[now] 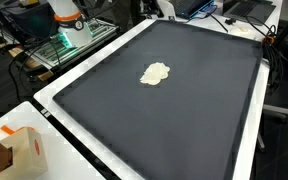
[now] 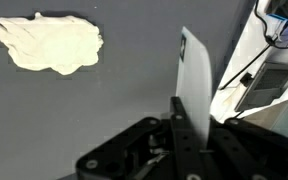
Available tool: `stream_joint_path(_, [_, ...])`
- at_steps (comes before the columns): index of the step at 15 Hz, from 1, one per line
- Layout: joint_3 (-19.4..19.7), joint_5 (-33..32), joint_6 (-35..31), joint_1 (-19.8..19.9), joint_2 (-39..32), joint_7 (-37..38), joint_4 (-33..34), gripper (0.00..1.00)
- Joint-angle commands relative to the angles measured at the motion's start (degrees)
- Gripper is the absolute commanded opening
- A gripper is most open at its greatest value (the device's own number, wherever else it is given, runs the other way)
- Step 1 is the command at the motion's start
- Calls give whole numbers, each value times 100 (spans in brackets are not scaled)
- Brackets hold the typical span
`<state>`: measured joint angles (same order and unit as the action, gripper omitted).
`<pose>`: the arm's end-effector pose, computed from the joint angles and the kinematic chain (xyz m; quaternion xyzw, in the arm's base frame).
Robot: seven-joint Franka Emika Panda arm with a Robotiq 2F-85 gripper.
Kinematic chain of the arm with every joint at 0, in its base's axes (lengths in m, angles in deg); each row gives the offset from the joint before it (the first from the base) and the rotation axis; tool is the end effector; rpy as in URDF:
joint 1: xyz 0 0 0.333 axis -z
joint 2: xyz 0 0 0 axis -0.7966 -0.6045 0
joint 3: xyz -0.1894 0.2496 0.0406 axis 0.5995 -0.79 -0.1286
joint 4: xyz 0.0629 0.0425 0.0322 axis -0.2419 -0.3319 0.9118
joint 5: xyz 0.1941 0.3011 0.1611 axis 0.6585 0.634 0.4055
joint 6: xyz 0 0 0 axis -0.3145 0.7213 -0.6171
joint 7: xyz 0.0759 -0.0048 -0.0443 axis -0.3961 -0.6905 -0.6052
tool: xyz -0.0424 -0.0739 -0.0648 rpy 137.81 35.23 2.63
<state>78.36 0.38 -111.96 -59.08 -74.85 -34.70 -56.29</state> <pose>0.4828 -0.0290 0.3767 -0.9529 -0.0620 -0.1277 0.2680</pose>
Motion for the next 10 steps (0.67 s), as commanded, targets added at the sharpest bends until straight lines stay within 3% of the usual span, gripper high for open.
stream_joint_path(1, [-138,465,262,369,-532,-122,232,1])
stream_joint_path(10, [-389,1086,387,968,-1390,87,579,1])
